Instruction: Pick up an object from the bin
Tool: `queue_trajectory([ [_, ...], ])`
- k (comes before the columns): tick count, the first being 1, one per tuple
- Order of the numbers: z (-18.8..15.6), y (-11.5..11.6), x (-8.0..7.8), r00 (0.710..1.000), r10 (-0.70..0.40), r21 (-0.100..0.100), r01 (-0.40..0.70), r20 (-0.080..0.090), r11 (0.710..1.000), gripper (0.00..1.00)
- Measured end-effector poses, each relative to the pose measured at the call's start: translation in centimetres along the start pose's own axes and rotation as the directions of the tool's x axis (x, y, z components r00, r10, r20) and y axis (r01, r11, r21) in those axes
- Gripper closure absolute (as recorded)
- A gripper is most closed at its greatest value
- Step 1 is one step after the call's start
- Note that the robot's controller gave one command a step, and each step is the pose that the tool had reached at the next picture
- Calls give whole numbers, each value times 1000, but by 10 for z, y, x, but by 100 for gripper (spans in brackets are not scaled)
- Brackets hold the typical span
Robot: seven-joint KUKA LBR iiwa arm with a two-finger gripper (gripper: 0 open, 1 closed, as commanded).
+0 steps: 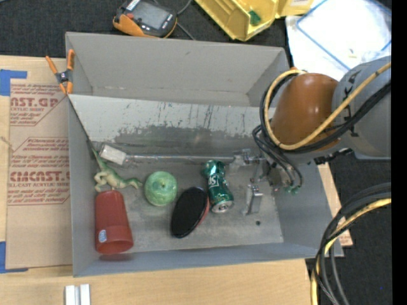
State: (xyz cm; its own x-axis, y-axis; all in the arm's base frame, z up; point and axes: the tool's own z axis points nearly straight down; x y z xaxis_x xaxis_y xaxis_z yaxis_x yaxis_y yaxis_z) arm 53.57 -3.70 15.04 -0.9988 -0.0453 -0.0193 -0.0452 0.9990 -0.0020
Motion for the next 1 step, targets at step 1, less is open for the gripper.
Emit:
queue_trajectory([
  [1,69,23,44,998,66,-1,-66,-10,998,0],
])
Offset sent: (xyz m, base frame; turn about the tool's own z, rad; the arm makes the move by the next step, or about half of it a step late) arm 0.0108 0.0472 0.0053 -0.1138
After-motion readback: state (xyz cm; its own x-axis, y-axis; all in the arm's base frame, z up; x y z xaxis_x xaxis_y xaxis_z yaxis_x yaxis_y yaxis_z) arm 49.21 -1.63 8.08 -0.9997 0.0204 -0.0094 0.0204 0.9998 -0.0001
